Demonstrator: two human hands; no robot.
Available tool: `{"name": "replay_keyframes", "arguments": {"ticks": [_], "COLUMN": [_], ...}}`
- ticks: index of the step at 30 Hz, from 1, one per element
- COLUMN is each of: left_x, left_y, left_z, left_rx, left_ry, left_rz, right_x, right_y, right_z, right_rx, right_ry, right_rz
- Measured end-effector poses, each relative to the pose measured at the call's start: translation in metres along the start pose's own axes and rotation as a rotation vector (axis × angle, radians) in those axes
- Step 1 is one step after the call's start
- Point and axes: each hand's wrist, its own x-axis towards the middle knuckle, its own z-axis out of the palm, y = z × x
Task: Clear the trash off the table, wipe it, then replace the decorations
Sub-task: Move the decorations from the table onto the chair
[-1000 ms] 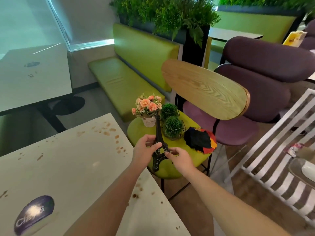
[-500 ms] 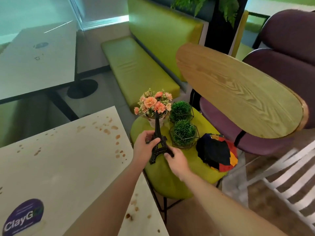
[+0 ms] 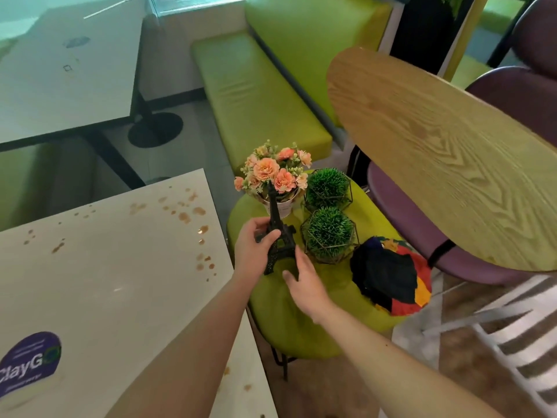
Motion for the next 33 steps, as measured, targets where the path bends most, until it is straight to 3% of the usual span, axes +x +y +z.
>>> {"name": "replay_keyframes", "arguments": {"ticks": [8,11,16,18,22,27,33], "left_x": [-0.002,-0.005,-0.034,-0.05,-0.083,-0.093,-0.091], "left_y": [0.002,0.004,0.0,-0.003,-0.003,0.004,0.008], "left_z": [0.004,0.004,0.013,0.023,0.059,0.103,0.15], "left_rx": [0.017,-0.019,-0.016,0.008,0.045,0.312,0.401], "left_ry": [-0.024,-0.025,0.19,0.206,-0.024,-0.351,-0.411], "left_rz": [-0.041,-0.105,-0.246,-0.253,-0.254,-0.235,-0.232], "right_x": [-0.008,-0.018,-0.039,-0.042,-0.052,-0.056,-0.064], "right_y": [0.012,0.013,0.026,0.036,0.059,0.091,0.126], "right_z": [-0.01,-0.022,-0.049,-0.061,-0.091,-0.121,-0.142], "right_rx": [0.031,0.056,0.066,0.042,0.008,-0.211,-0.412], "right_ry": [-0.028,0.067,0.287,0.338,0.438,0.493,0.393], "right_rz": [0.005,0.007,-0.008,-0.005,0.057,0.114,0.027]}}
